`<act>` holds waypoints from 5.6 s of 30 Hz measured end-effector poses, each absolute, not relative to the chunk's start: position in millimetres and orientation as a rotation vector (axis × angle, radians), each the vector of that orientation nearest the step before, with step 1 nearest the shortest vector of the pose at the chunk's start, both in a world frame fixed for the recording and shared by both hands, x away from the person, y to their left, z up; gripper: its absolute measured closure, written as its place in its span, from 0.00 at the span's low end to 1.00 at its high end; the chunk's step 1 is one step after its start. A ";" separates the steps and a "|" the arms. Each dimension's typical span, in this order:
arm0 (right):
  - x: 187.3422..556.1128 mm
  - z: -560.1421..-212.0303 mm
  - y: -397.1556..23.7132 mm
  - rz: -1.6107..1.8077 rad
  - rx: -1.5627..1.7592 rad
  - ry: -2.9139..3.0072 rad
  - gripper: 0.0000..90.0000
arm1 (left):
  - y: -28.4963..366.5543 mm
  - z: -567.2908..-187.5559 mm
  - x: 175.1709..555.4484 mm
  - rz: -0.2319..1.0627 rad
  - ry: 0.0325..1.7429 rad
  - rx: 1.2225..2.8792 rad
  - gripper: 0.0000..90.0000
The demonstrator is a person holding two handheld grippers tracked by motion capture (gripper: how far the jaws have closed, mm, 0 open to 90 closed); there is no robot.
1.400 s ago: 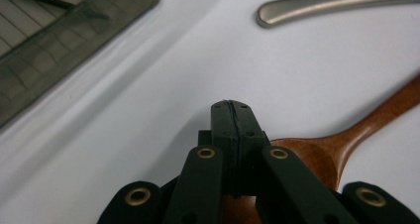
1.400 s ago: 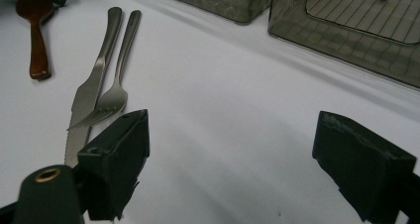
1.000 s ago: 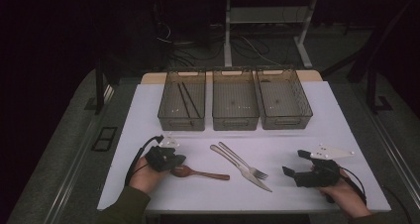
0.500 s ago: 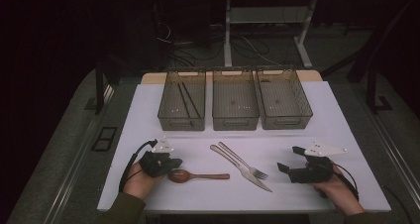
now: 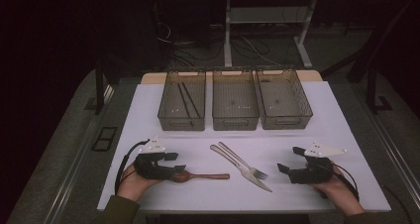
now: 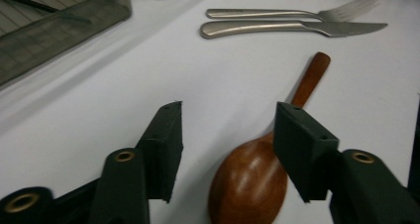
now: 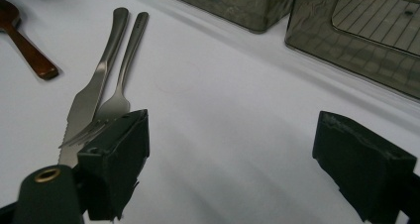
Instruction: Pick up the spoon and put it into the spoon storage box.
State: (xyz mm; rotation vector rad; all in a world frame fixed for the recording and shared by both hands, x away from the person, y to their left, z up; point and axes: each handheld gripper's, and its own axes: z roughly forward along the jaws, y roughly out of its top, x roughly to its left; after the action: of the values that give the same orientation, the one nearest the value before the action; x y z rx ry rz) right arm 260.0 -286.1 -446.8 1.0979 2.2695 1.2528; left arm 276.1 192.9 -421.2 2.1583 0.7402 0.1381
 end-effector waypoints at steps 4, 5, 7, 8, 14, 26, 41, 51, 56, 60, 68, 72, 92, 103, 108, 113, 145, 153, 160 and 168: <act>259.8 -447.3 -286.0 1.246 1.091 2.271 0.15 | 193.3 -424.5 271.4 0.129 0.732 2.172 0.44; 259.7 -447.3 -285.8 1.245 1.094 2.272 0.15 | 193.5 -425.9 270.9 0.129 0.734 2.172 0.44; 259.6 -447.3 -285.7 1.241 1.092 2.275 0.15 | 193.6 -428.6 271.7 0.121 0.733 2.186 0.44; 259.6 -447.4 -285.7 1.240 1.091 2.275 0.15 | 192.5 -430.3 271.7 0.115 0.744 2.179 0.43; 259.3 -447.5 -285.9 1.238 1.091 2.275 0.15 | 190.1 -434.7 272.6 0.097 0.724 2.232 0.43; 259.2 -447.3 -286.7 1.243 1.088 2.268 0.15 | 188.8 -440.4 273.4 0.087 0.718 2.291 0.44; 259.5 -446.7 -288.0 1.242 1.089 2.265 0.15 | 186.1 -438.9 268.6 0.082 0.611 2.365 0.57; 259.1 -446.6 -288.2 1.238 1.087 2.265 0.15 | 185.9 -437.5 266.7 0.069 0.573 2.371 0.70; 258.8 -446.6 -287.8 1.240 1.086 2.267 0.15 | 185.8 -434.9 265.6 0.081 0.536 2.388 0.77; 258.9 -446.6 -287.9 1.239 1.086 2.268 0.15 | 186.1 -433.7 265.1 0.080 0.519 2.389 0.81; 258.5 -446.2 -287.5 1.248 1.087 2.266 0.15 | 187.2 -431.3 264.7 0.062 0.486 2.397 0.88; 258.4 -446.1 -287.6 1.249 1.086 2.265 0.15 | 185.9 -431.0 264.0 0.061 0.487 2.392 0.89; 258.1 -445.9 -286.8 1.254 1.078 2.273 0.15 | 187.8 -421.5 271.0 0.110 0.563 2.293 0.90; 257.4 -445.8 -286.5 1.253 1.080 2.275 0.15 | 186.6 -416.9 282.0 0.132 0.661 2.187 0.90; 257.8 -445.8 -286.5 1.255 1.075 2.273 0.15 | 181.5 -416.8 287.5 0.122 0.690 2.171 0.90; 257.7 -445.6 -286.6 1.257 1.080 2.270 0.15 | 175.4 -412.6 293.6 0.141 0.704 2.145 0.90; 257.4 -446.2 -288.6 1.259 1.101 2.259 0.15 | 119.5 -376.6 353.1 0.250 0.742 2.098 0.90; 257.2 -445.8 -288.7 1.261 1.095 2.259 0.15 | 100.5 -362.2 374.7 0.293 0.774 2.096 0.90; 257.0 -445.4 -289.4 1.263 1.098 2.256 0.15 | 85.3 -353.8 399.2 0.341 0.819 2.113 0.90; 256.9 -445.0 -290.4 1.267 1.095 2.254 0.15 | 63.7 -357.5 423.8 0.388 0.901 2.130 0.90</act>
State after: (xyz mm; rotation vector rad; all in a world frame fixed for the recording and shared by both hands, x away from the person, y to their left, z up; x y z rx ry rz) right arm 256.9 -290.4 -445.0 1.0951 2.2540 1.2669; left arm 423.8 63.7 -357.5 2.1298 0.9013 0.3883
